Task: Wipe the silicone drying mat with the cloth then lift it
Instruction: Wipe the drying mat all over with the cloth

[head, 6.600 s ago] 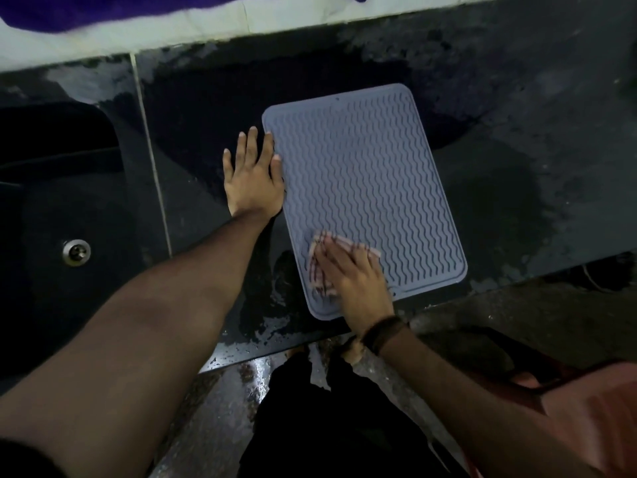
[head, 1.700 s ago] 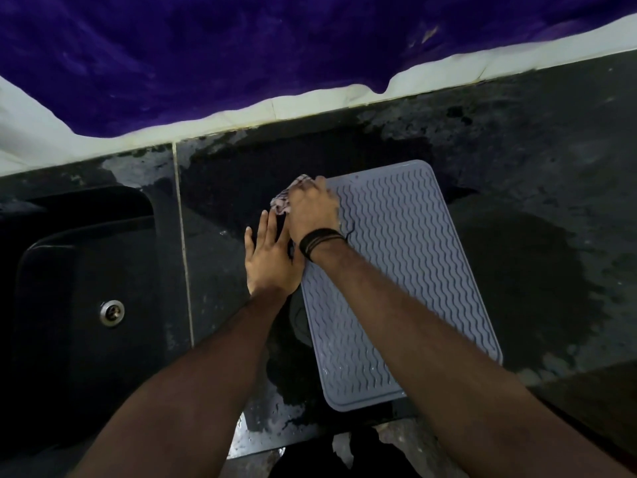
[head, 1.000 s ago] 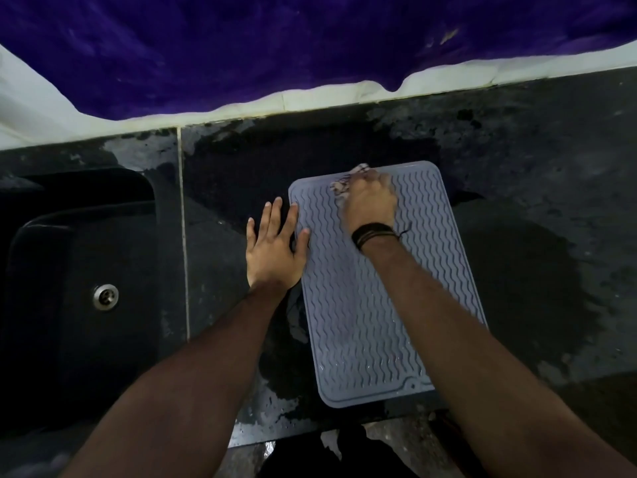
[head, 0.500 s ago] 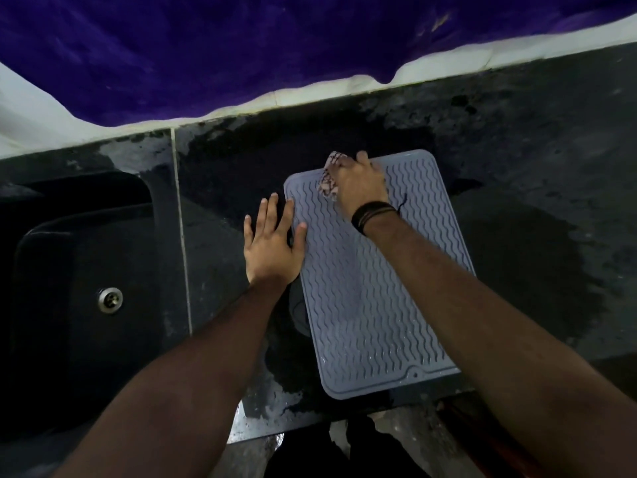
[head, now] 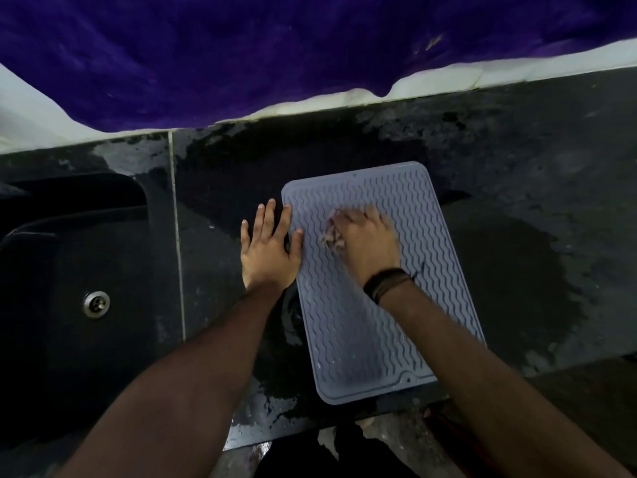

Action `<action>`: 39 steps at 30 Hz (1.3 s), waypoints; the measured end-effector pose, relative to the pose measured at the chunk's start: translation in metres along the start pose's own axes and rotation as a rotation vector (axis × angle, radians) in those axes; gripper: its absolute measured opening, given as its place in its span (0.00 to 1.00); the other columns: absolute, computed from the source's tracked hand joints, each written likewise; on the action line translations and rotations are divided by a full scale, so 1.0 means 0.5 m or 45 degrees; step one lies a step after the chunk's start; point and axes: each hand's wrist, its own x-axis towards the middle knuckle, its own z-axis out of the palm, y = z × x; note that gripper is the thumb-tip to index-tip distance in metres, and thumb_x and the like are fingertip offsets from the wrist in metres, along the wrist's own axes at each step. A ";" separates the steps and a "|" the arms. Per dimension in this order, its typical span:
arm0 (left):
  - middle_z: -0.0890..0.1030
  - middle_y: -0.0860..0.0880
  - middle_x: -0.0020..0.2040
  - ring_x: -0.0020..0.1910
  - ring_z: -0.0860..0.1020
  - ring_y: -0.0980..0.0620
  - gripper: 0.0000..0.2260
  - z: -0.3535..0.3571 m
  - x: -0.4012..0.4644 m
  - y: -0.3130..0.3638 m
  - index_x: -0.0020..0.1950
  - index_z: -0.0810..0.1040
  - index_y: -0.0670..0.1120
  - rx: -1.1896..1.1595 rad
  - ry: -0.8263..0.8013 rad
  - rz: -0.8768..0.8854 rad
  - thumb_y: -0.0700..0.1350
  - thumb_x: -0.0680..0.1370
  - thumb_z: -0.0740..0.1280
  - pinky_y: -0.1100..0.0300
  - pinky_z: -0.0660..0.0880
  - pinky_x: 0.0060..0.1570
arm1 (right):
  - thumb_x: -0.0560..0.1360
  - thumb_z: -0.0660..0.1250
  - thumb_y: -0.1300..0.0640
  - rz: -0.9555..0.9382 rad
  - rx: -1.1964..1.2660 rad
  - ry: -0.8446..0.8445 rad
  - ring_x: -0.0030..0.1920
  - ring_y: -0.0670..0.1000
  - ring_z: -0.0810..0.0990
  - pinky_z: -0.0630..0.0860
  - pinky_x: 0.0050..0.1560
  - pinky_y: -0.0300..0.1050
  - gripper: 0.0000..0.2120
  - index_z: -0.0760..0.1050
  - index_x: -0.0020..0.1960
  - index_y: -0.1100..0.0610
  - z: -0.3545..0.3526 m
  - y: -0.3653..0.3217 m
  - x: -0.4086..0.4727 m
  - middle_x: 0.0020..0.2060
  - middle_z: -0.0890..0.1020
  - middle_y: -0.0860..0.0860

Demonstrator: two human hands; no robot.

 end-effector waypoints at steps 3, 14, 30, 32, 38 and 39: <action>0.51 0.51 0.85 0.84 0.45 0.52 0.28 0.000 0.001 0.001 0.84 0.53 0.56 0.018 -0.019 -0.009 0.63 0.84 0.44 0.45 0.41 0.81 | 0.77 0.61 0.58 -0.006 0.030 0.093 0.66 0.57 0.67 0.66 0.63 0.54 0.23 0.66 0.72 0.54 -0.018 -0.033 0.092 0.69 0.71 0.51; 0.51 0.50 0.85 0.83 0.45 0.51 0.25 0.003 -0.001 0.006 0.84 0.54 0.56 0.015 -0.004 -0.026 0.58 0.86 0.47 0.44 0.41 0.81 | 0.73 0.66 0.59 -0.091 0.053 0.004 0.66 0.59 0.68 0.67 0.63 0.56 0.26 0.69 0.71 0.54 0.062 -0.039 -0.054 0.70 0.71 0.53; 0.51 0.48 0.85 0.84 0.46 0.48 0.26 -0.005 -0.004 0.001 0.84 0.53 0.53 0.028 -0.021 0.025 0.57 0.86 0.50 0.42 0.42 0.80 | 0.75 0.63 0.59 -0.012 -0.015 -0.006 0.65 0.59 0.69 0.67 0.61 0.55 0.24 0.70 0.70 0.53 0.063 -0.089 -0.034 0.69 0.72 0.52; 0.52 0.48 0.85 0.84 0.47 0.48 0.25 -0.009 -0.004 0.009 0.84 0.55 0.53 0.006 -0.010 0.005 0.57 0.87 0.47 0.42 0.42 0.80 | 0.72 0.66 0.59 -0.042 -0.018 0.026 0.62 0.59 0.73 0.71 0.57 0.54 0.24 0.73 0.68 0.53 0.074 -0.078 -0.091 0.66 0.76 0.51; 0.53 0.47 0.85 0.84 0.47 0.48 0.25 -0.014 -0.007 0.012 0.84 0.56 0.52 -0.039 -0.005 0.012 0.57 0.87 0.47 0.42 0.40 0.80 | 0.73 0.68 0.56 -0.037 -0.055 -0.110 0.63 0.59 0.72 0.71 0.58 0.55 0.26 0.71 0.70 0.53 0.086 -0.078 -0.267 0.68 0.74 0.52; 0.53 0.47 0.85 0.84 0.47 0.48 0.25 -0.015 -0.007 0.011 0.84 0.56 0.52 -0.042 -0.008 0.014 0.57 0.87 0.47 0.42 0.40 0.80 | 0.74 0.65 0.57 -0.041 -0.058 -0.142 0.64 0.59 0.71 0.70 0.59 0.55 0.25 0.70 0.71 0.53 0.083 -0.082 -0.289 0.69 0.73 0.52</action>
